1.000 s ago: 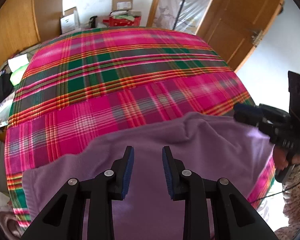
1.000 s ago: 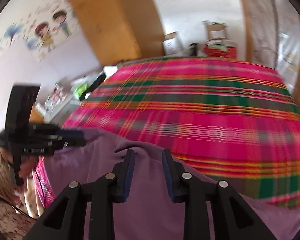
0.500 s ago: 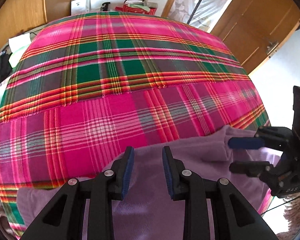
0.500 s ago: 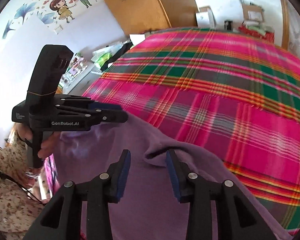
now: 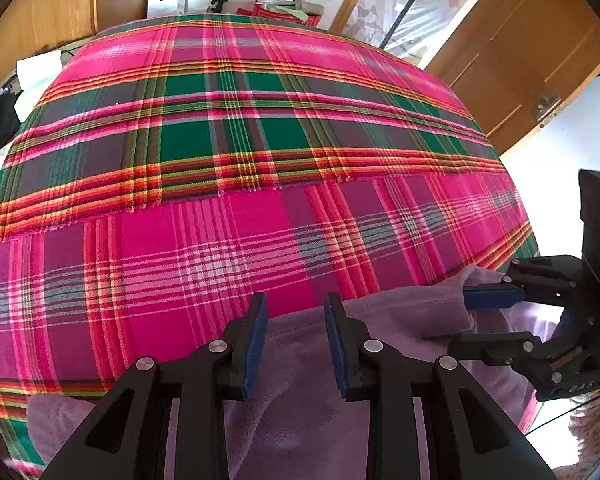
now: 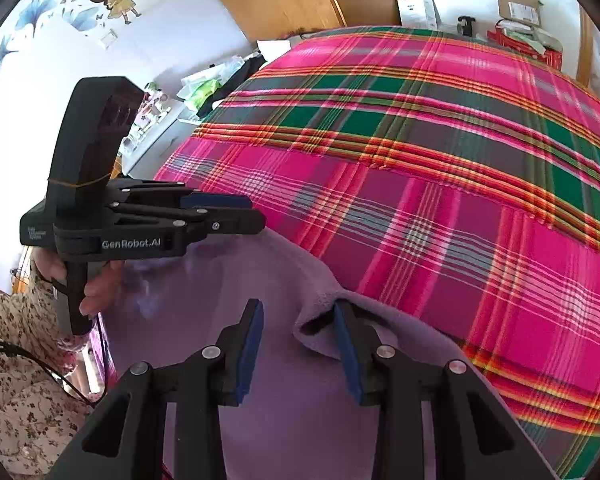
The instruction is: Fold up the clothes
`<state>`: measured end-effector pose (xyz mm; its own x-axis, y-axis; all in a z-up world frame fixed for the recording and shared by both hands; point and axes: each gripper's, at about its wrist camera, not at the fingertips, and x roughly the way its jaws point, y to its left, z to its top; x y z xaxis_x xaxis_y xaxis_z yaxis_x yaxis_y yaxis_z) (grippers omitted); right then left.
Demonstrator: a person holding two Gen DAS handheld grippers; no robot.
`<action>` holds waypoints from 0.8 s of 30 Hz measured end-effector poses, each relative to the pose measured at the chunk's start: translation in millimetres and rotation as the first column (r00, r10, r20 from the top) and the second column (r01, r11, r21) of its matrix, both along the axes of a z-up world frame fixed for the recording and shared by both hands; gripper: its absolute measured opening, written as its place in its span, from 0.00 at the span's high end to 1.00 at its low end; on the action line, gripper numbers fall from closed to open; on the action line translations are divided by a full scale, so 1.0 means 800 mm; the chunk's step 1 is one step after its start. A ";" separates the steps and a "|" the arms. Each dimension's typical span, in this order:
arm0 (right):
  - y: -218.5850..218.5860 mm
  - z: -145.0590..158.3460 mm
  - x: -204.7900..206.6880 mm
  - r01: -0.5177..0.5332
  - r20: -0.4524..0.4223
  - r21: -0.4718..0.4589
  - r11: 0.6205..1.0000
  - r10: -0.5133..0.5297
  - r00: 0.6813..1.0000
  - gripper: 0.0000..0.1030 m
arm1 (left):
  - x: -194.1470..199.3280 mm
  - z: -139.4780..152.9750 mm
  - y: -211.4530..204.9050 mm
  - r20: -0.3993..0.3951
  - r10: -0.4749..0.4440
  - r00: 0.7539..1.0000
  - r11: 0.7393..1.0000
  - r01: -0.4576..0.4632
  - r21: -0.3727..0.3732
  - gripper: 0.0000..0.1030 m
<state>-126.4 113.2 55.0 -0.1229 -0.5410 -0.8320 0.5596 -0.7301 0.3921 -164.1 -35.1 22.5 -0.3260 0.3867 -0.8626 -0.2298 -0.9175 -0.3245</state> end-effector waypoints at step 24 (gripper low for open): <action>0.034 -0.035 -0.081 0.219 0.101 -0.087 0.972 -0.210 0.972 0.96 | -0.010 0.001 0.034 -0.007 -0.089 0.996 0.996 0.090 0.026 0.71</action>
<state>-191.5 140.3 26.9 -0.1715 -0.5887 -0.7899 0.3528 -0.7853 0.5087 -172.2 -8.2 23.4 -0.2937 0.4367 -0.8503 -0.3124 -0.8845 -0.3464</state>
